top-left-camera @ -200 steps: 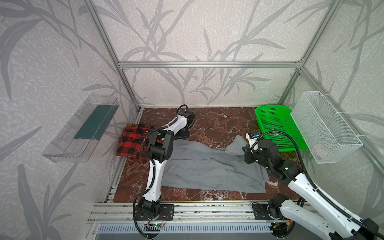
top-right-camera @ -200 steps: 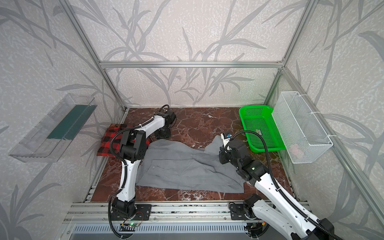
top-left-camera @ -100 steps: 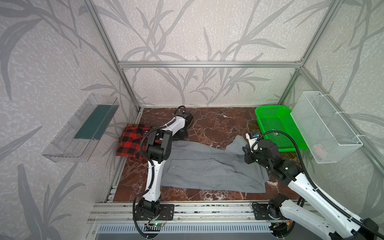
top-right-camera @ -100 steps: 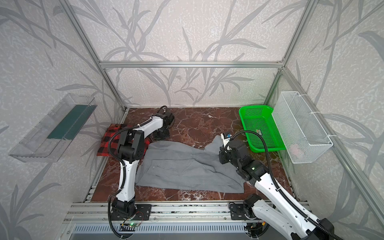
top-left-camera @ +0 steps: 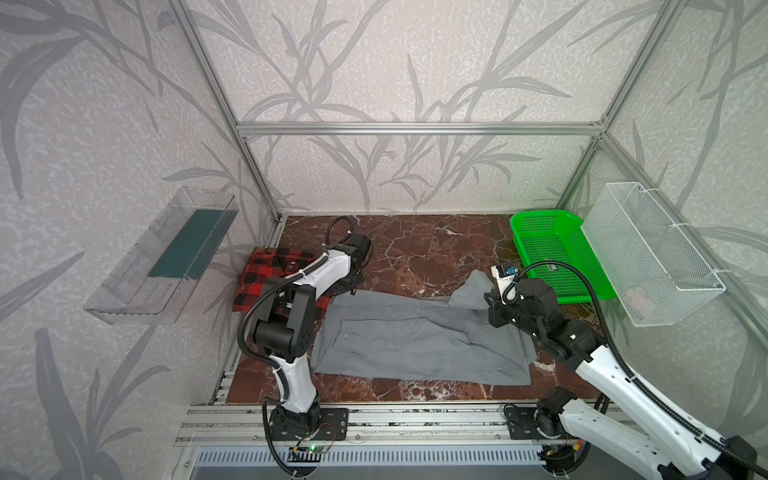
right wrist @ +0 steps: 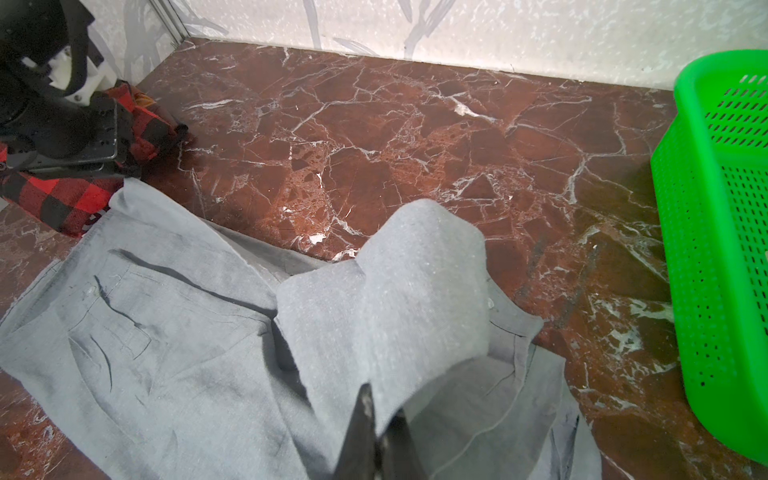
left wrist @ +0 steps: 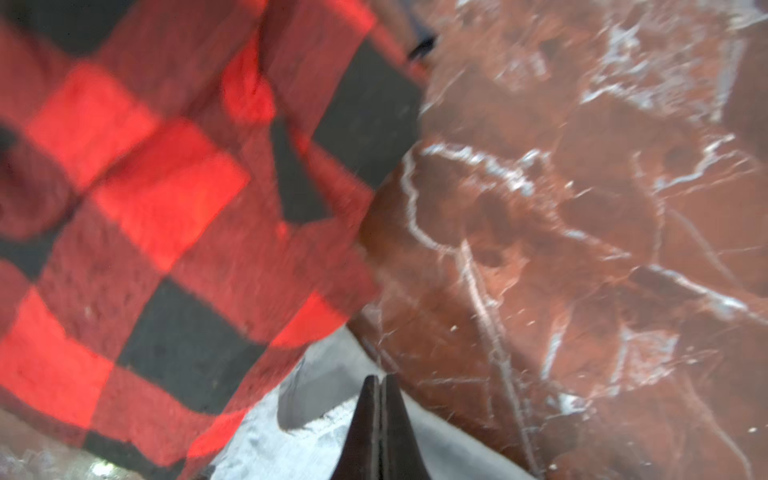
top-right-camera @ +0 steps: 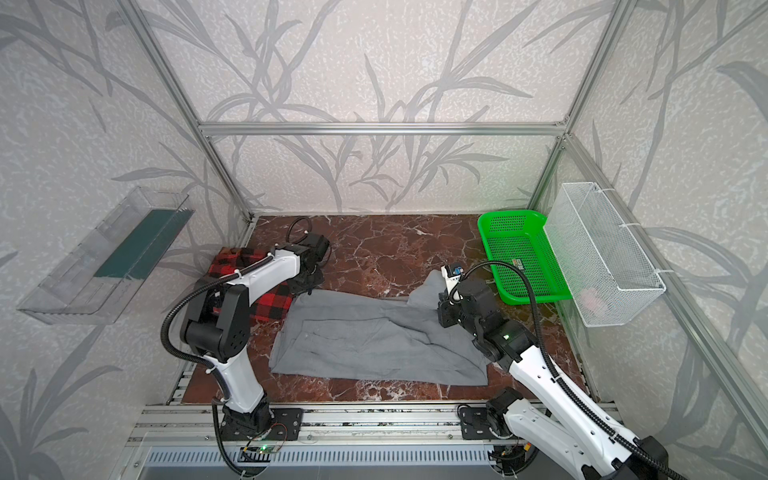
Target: Fold and stack the long sleeve shirts
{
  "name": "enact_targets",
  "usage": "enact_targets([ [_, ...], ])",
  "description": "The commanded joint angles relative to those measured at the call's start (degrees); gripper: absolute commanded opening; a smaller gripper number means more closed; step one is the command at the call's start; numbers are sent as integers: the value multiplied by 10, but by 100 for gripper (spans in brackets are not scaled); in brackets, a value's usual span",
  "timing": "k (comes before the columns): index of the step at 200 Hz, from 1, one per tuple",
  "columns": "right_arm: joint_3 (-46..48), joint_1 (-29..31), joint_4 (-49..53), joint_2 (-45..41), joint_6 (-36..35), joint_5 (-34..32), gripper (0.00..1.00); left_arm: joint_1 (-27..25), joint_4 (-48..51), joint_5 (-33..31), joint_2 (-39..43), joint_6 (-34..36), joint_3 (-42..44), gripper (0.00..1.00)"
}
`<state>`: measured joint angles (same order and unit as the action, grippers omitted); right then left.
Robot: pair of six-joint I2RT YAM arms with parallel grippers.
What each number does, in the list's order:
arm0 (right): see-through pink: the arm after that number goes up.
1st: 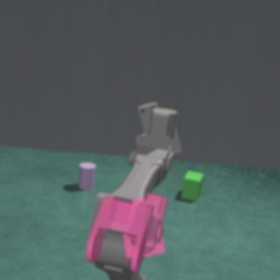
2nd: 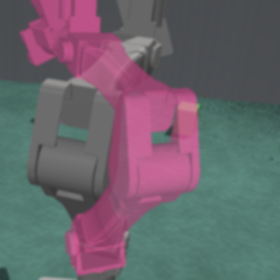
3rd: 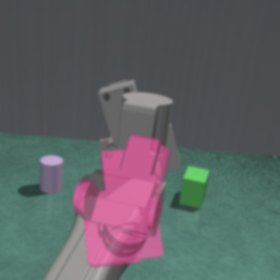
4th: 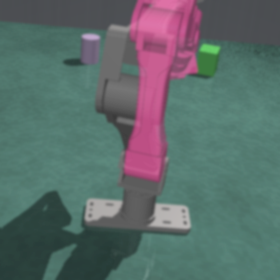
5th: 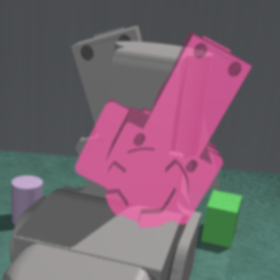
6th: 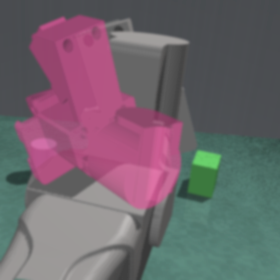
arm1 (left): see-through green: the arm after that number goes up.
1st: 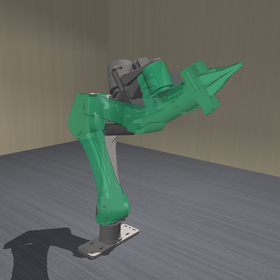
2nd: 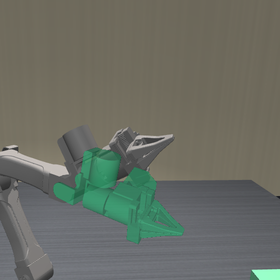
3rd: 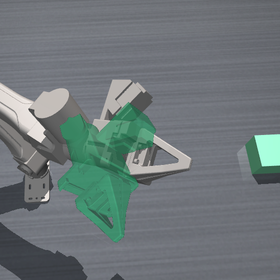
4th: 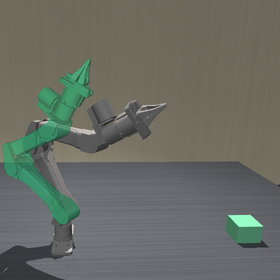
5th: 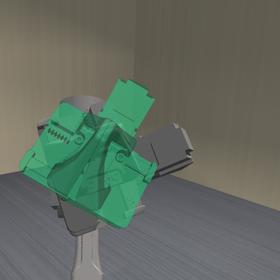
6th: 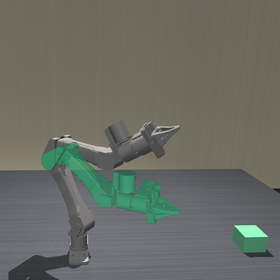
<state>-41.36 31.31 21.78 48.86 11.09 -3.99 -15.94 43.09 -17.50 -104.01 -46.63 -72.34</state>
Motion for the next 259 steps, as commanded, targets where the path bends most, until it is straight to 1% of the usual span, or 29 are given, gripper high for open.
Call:
enact_targets([
  [1,3,2,10,-8,9,0,0,-7,-37,-21,44,-42,51,0],
  [17,4,2,21,-10,14,-4,0,-15,-51,-25,75,-56,93,0],
  [31,1,2,40,-10,19,-21,0,-24,-58,-27,102,-67,125,0],
  [42,-4,2,56,-6,21,-35,0,-36,-60,-35,123,-76,148,3],
  [57,-7,2,73,-3,25,-48,0,-57,-61,-43,154,-90,179,5],
  [71,-8,2,79,-7,29,-57,0,-82,-55,-65,183,-110,205,7],
  [107,-10,1,97,-11,30,-71,0,-125,-37,-81,251,-143,262,10],
  [112,-10,2,97,-13,30,-67,0,-126,-31,-85,259,-149,271,12],
  [120,-7,2,92,-17,27,-55,0,-126,-20,-90,271,-158,280,19],
  [124,-6,2,89,-19,25,-47,0,-126,-16,-95,277,-159,285,24],
  [133,-6,2,86,-24,26,-36,0,-126,-7,-111,292,-157,291,41],
  [137,-7,2,87,-26,26,-34,0,-125,1,-120,297,-160,292,44],
  [146,-9,2,86,-30,21,-17,0,-125,10,-138,312,-162,295,45],
  [156,-6,2,75,-37,17,21,0,-124,9,-149,329,-153,299,46],
  [171,-7,4,70,-32,23,81,6,-123,3,-149,357,-145,304,47],
  [181,-11,13,81,-17,28,107,7,-122,-1,-151,373,-136,302,51],
  [197,0,66,95,-2,41,84,8,-121,2,-151,391,-124,288,58],
  [213,32,143,86,-3,64,31,10,-119,-3,-146,403,-101,275,70],
  [231,49,199,96,3,95,12,15,-119,-7,-138,408,-77,262,73],
  [238,55,210,103,1,112,11,17,-119,-7,-132,409,-69,256,75],
  [251,60,212,130,-6,146,20,21,-118,-6,-120,411,-55,244,78],
  [259,60,212,152,-14,163,22,27,-117,-10,-108,414,-38,237,82],
])
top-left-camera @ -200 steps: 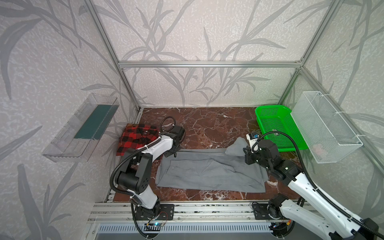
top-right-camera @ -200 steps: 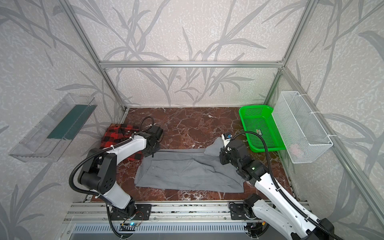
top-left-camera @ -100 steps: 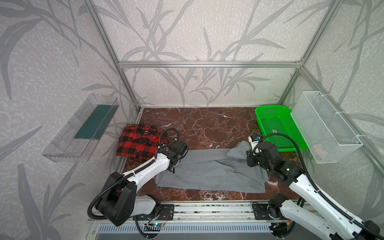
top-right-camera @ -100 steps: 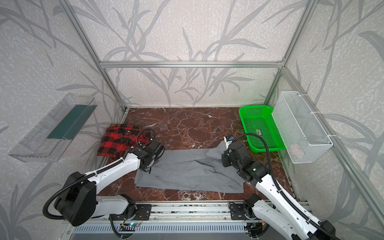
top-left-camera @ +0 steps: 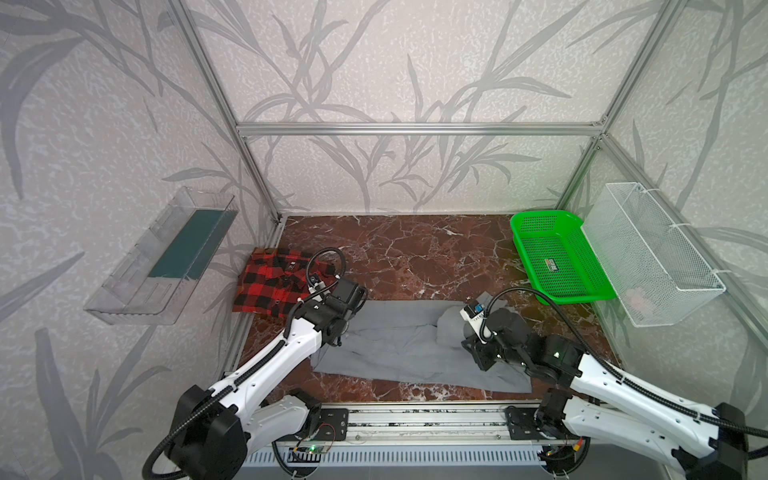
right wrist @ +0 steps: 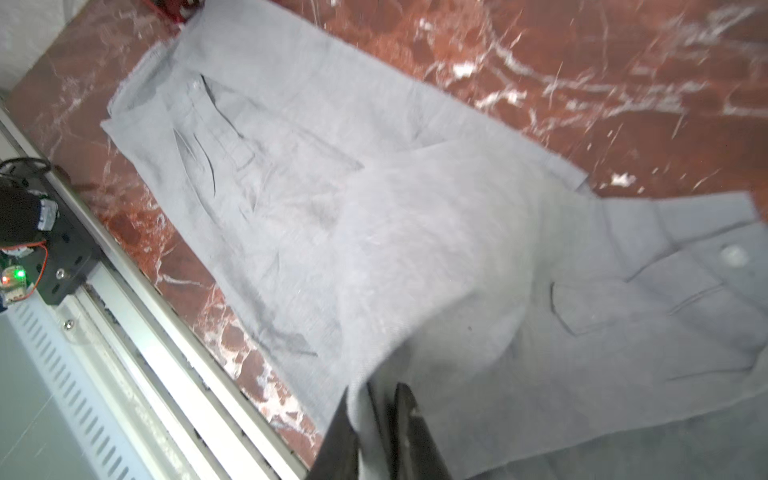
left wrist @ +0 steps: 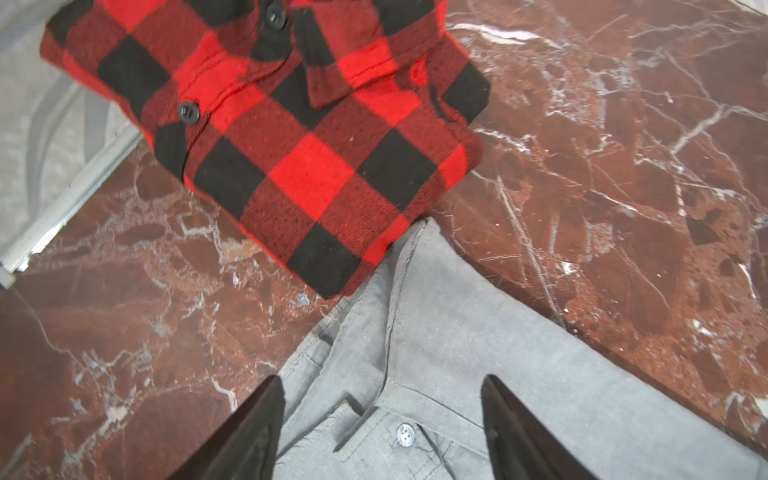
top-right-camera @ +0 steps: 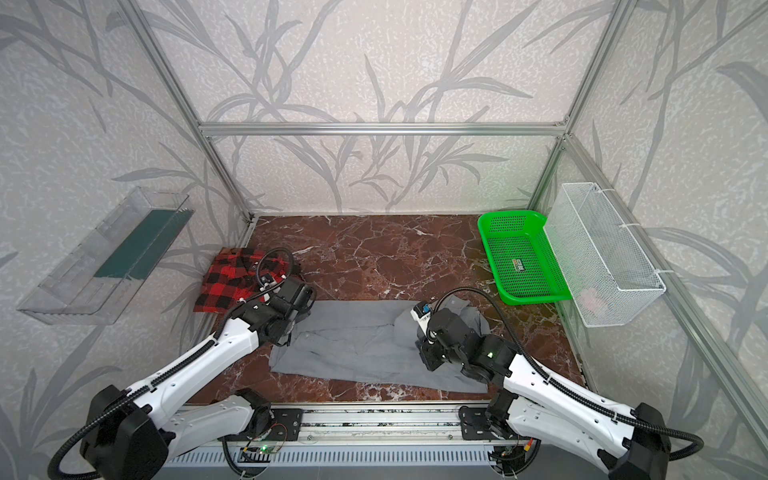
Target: Fold and stack the long sleeve shirts
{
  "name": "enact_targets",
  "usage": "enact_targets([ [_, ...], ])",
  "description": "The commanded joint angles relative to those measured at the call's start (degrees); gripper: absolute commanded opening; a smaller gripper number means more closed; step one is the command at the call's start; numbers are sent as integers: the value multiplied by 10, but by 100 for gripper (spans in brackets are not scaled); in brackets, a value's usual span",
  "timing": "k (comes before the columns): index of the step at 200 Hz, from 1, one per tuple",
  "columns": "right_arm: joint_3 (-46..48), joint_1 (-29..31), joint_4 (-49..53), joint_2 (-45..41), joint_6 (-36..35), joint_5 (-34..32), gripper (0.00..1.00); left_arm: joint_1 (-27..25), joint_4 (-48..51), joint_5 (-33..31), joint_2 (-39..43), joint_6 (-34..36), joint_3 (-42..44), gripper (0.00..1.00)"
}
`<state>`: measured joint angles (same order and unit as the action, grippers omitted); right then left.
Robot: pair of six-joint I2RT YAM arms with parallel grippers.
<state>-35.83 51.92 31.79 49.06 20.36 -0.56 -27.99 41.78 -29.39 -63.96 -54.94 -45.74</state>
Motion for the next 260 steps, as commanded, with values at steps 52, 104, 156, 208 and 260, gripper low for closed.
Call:
enact_targets([
  [52,-68,-21,145,-63,111,-42,66,20,14,67,39,165,-75,98],
  [104,-53,-334,34,48,97,132,68,32,32,24,55,241,-65,99],
  [156,-28,-424,-95,186,120,160,60,36,15,18,73,256,-45,99],
  [208,-44,-437,-127,292,110,154,58,47,11,27,80,244,-40,99],
  [260,-58,-430,-158,271,93,200,4,61,8,38,88,237,-35,99],
])
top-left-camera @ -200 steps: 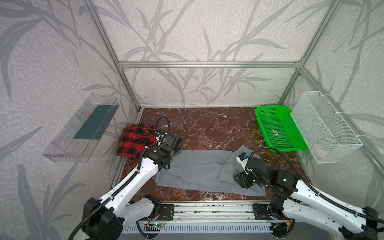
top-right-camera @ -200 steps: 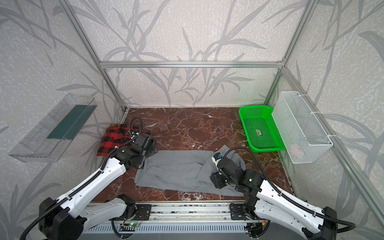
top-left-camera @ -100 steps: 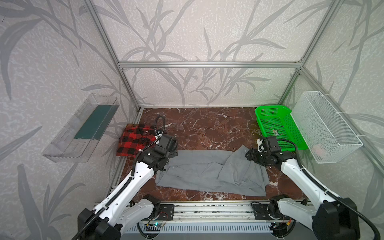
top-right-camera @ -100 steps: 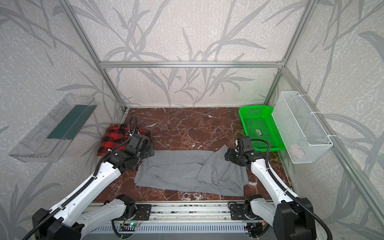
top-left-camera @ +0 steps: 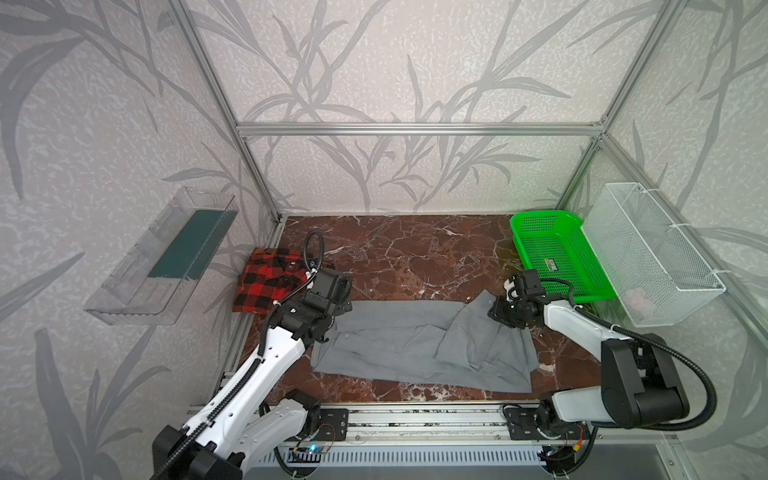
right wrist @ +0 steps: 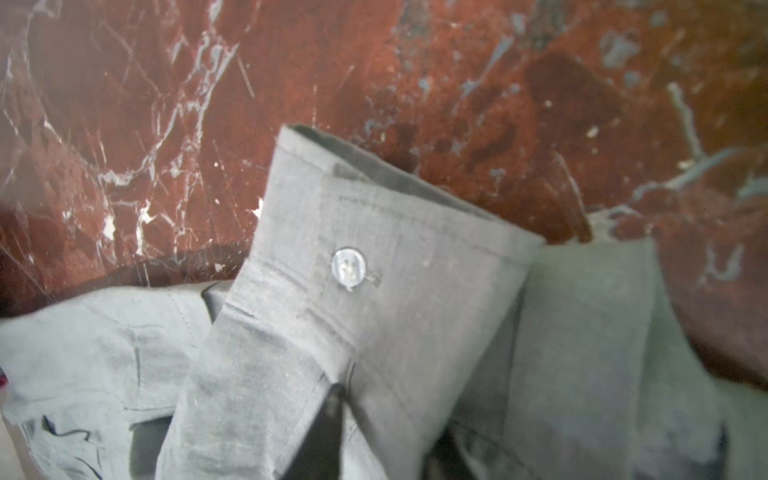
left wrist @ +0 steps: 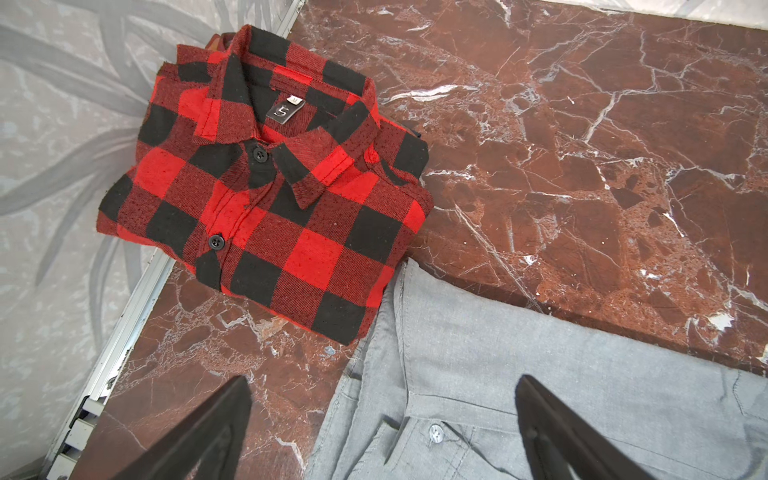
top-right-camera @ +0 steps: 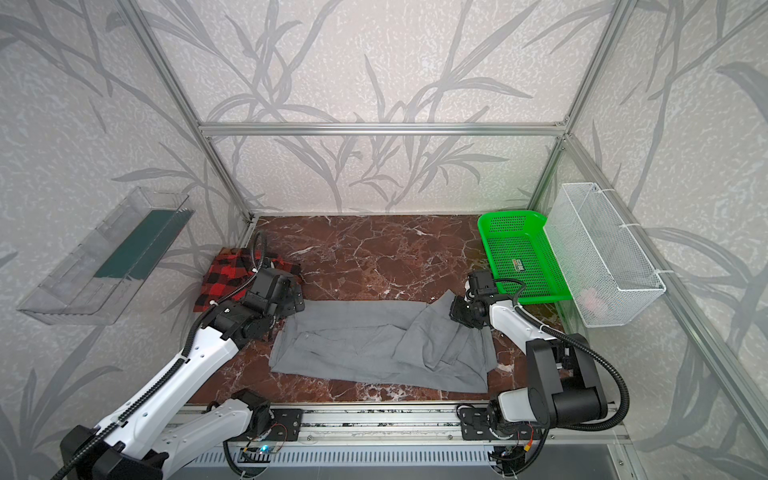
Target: Fold and stack the long sleeve shirts
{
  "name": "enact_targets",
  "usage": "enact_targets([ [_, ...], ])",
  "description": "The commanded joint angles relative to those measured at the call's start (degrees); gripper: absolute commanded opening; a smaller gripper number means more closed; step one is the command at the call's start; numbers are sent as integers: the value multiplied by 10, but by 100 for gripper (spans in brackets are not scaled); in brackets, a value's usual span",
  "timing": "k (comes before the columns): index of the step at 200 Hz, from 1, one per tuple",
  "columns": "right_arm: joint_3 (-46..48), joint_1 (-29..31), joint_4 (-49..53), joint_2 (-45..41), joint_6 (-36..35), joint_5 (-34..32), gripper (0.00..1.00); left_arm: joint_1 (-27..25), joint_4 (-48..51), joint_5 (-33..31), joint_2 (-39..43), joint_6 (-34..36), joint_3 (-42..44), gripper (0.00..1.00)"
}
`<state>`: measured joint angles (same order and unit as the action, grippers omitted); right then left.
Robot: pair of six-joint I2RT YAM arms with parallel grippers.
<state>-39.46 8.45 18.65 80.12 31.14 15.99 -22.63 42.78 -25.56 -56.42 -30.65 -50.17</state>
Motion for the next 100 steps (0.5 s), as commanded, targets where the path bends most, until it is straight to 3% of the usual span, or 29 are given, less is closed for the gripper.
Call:
enact_targets([
  [1,-23,5,-26,-43,-16,35,3,8,-2,1,13,-6,10,99],
  [29,-39,46,-5,-163,-60,44,0,15,-4,12,15,-8,10,99],
  [65,-55,148,8,-312,-114,70,0,23,-7,22,25,-8,11,99],
  [100,-63,199,-14,-404,-108,187,0,25,-15,23,50,-8,17,99],
])
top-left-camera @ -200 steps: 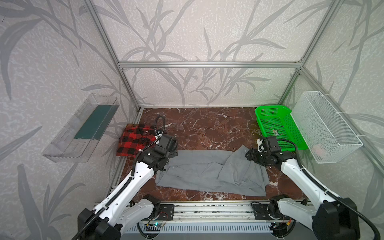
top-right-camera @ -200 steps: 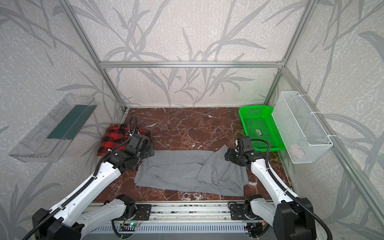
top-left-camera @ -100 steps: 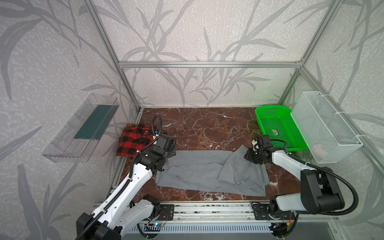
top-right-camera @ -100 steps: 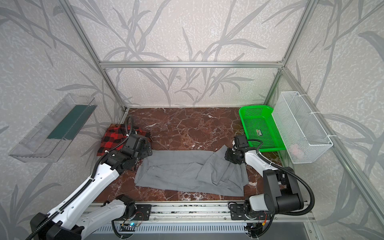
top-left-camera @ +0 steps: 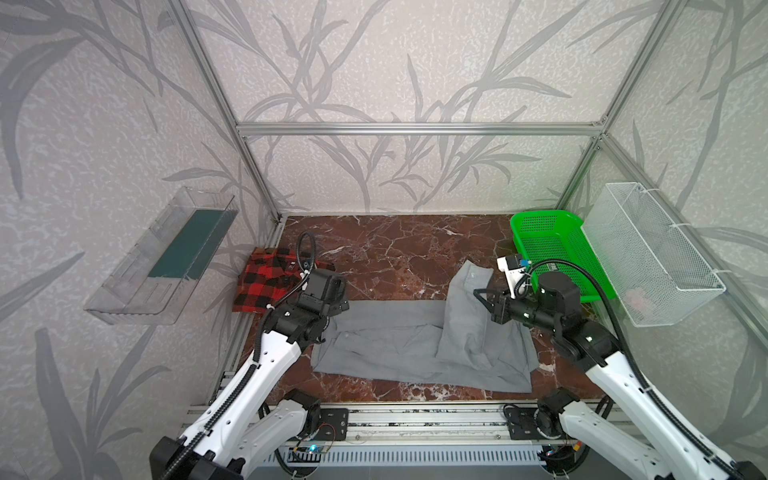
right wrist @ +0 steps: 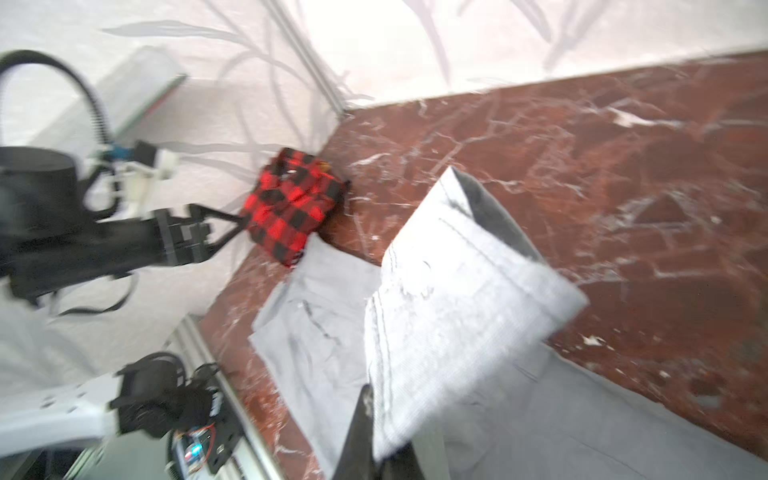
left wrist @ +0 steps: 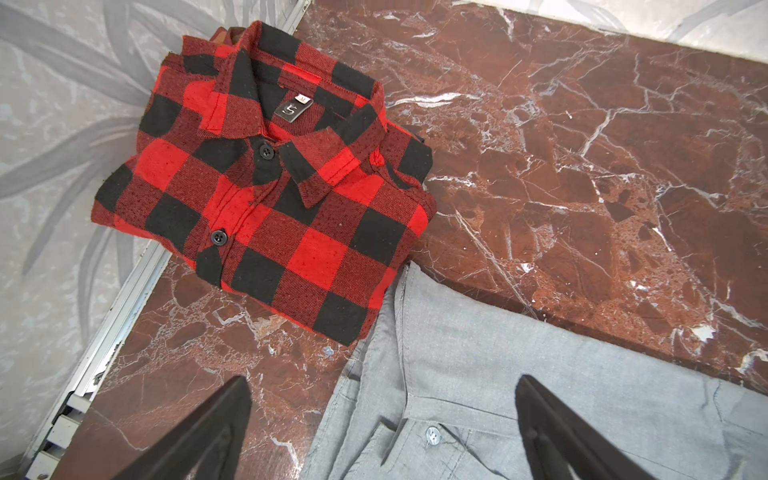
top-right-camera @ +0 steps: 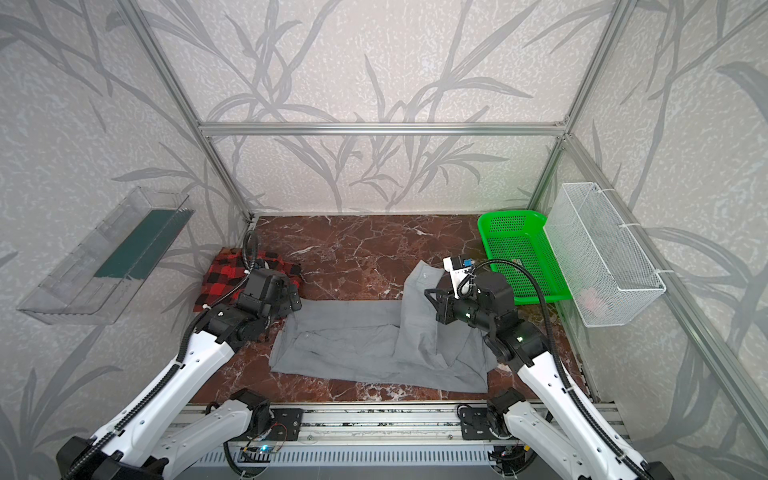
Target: Fold and stack the long sleeve shirts
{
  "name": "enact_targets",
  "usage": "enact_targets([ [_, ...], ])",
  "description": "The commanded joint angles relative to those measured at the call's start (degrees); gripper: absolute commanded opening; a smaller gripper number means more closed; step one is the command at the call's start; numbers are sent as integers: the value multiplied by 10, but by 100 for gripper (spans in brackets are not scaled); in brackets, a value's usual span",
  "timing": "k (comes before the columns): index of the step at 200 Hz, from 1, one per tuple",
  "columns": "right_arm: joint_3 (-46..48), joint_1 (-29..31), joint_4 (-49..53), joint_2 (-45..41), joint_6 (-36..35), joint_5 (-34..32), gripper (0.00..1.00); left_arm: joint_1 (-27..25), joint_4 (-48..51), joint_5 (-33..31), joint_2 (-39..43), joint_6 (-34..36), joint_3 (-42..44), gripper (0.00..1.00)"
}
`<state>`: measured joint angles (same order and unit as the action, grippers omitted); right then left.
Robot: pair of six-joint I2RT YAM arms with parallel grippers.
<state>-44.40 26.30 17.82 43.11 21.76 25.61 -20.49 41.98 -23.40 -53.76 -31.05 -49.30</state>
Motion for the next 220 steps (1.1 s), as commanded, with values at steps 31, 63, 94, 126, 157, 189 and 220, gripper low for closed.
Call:
enact_targets([
  [31,-33,37,-11,-45,-9,229,0,4,-15,2,46,-4,16,99],
  [63,-35,51,-81,-68,48,346,0,4,-22,2,66,-5,22,99],
  [94,-45,60,-94,-36,67,367,0,4,-37,19,85,2,28,99],
  [126,-91,78,-16,76,8,341,0,4,-80,63,122,45,44,99],
  [157,-170,103,53,214,-52,326,0,4,-139,79,188,78,86,99],
  [189,-267,127,106,344,-95,312,0,4,-188,100,251,94,130,99],
  [220,-371,134,181,478,-141,310,0,4,-172,71,263,99,134,99],
])
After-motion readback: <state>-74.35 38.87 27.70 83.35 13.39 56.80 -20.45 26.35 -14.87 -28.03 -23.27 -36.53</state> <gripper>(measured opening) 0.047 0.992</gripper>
